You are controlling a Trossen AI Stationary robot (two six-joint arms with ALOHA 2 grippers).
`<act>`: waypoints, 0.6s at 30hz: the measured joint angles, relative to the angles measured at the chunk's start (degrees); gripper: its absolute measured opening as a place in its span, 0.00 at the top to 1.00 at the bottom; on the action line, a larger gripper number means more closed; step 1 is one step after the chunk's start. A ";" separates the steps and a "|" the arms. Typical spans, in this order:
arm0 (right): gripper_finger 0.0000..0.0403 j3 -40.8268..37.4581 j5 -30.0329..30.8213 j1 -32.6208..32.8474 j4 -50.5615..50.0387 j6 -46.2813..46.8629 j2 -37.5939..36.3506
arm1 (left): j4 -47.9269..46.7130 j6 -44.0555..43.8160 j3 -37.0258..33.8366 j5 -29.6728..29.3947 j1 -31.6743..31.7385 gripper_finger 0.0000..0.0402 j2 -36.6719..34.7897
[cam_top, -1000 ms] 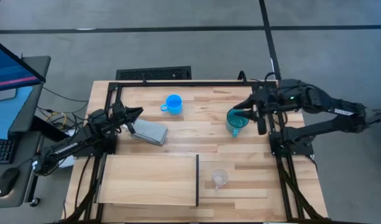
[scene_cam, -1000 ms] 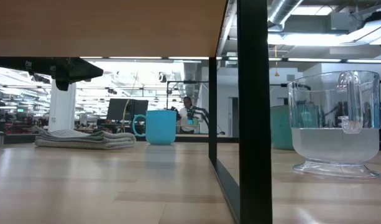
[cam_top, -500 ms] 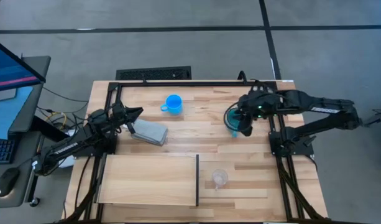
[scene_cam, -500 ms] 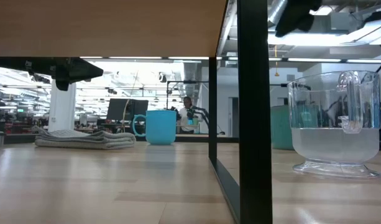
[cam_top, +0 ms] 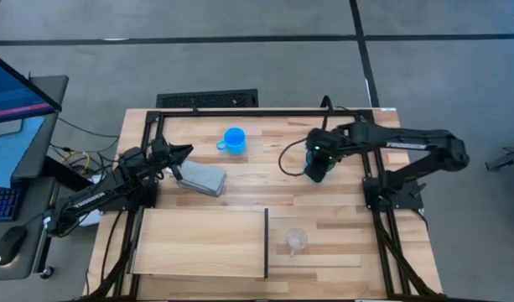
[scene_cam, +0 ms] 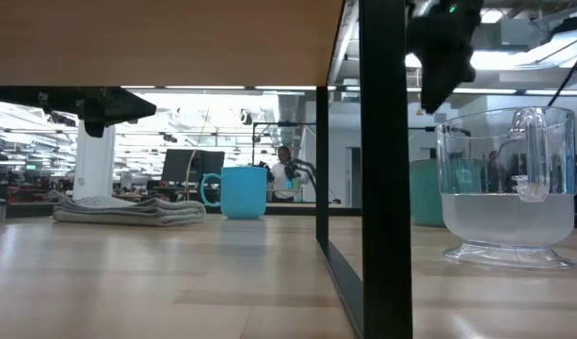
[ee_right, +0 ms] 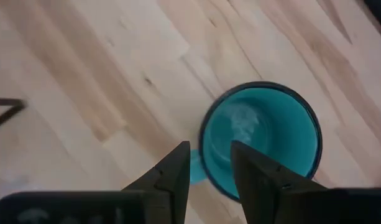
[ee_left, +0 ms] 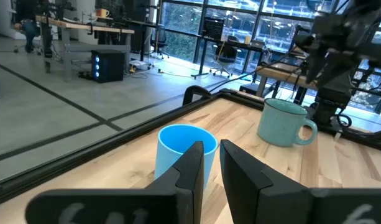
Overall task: Stack small to large cups/mugs on shelf
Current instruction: Put the green mug on the shelf
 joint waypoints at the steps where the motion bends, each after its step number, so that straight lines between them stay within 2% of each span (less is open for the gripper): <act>1: 0.65 0.00 -0.04 -0.48 0.01 0.00 0.91 | 0.00 0.00 0.00 -0.01 0.01 0.89 0.00; 18: 0.65 0.00 -0.15 -2.05 0.52 -1.50 13.28 | -0.02 0.00 0.00 -0.11 0.01 0.89 0.00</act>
